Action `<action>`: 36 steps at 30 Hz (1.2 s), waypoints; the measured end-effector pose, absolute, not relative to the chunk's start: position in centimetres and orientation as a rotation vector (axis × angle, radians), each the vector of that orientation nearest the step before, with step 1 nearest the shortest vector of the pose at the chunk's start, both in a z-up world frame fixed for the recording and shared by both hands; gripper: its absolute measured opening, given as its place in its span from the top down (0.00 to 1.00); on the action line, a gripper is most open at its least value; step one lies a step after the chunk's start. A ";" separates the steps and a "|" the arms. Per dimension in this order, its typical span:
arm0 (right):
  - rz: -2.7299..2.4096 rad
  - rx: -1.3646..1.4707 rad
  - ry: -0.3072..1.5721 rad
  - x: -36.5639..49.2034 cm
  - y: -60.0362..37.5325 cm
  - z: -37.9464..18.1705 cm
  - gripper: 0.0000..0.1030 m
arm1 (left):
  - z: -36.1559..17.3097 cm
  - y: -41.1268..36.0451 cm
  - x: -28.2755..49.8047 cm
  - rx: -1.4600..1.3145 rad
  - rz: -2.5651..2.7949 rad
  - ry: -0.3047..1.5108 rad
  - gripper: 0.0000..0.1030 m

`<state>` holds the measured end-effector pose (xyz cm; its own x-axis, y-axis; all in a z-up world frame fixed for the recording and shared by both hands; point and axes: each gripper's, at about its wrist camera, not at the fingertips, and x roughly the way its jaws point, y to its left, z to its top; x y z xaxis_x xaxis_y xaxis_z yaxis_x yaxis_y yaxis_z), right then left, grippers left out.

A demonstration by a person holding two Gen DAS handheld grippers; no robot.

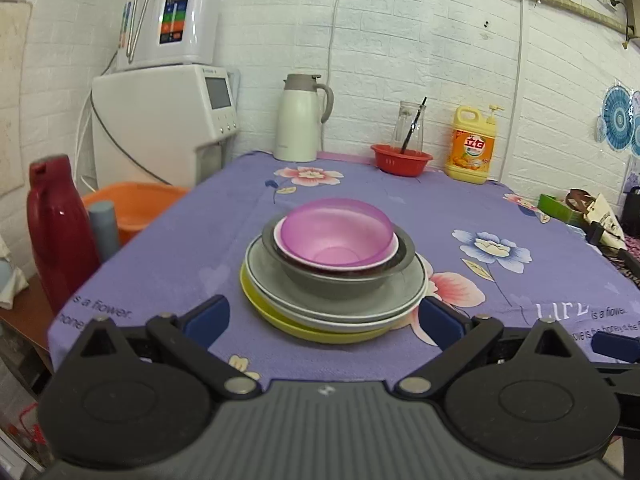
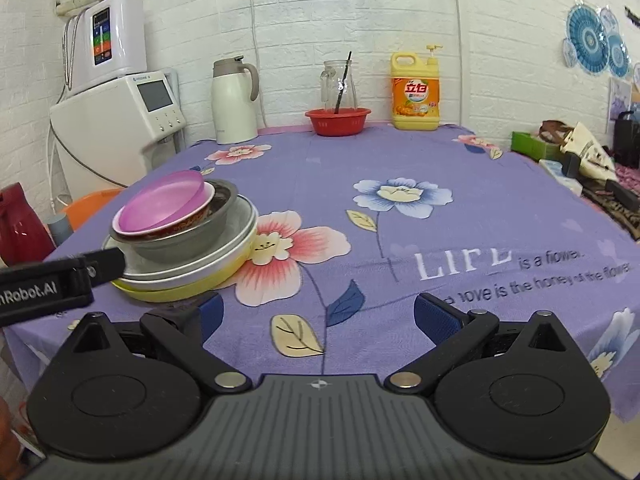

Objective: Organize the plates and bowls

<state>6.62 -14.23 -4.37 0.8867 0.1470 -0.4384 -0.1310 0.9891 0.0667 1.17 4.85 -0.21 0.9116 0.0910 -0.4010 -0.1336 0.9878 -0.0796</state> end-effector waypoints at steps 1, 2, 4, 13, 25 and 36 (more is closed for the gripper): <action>0.138 0.042 0.461 6.7 -14.5 -4.4 0.00 | 0.0 4.8 1.2 -0.104 0.119 0.404 0.04; 0.136 0.057 0.465 6.8 -14.8 -4.3 0.00 | 0.0 4.7 1.1 -0.100 0.121 0.400 0.04; 0.136 0.090 0.462 6.7 -15.4 -4.2 0.00 | 0.2 4.2 0.9 -0.076 0.117 0.395 0.04; 0.117 0.129 0.439 6.4 -16.9 -4.1 0.00 | 0.4 2.9 0.7 -0.030 0.107 0.389 0.04; 0.132 0.155 0.445 6.5 -17.6 -4.2 0.00 | 0.4 2.9 0.7 -0.023 0.115 0.384 0.04; 0.142 0.171 0.450 6.2 -17.7 -4.5 0.00 | -0.5 4.0 1.0 -0.033 0.162 0.406 0.04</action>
<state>6.24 -17.73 -4.48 0.8909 0.1739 -0.4196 -0.0986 0.9758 0.1951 1.05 4.04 -0.49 0.9061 0.1502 -0.3955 -0.1632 0.9866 0.0007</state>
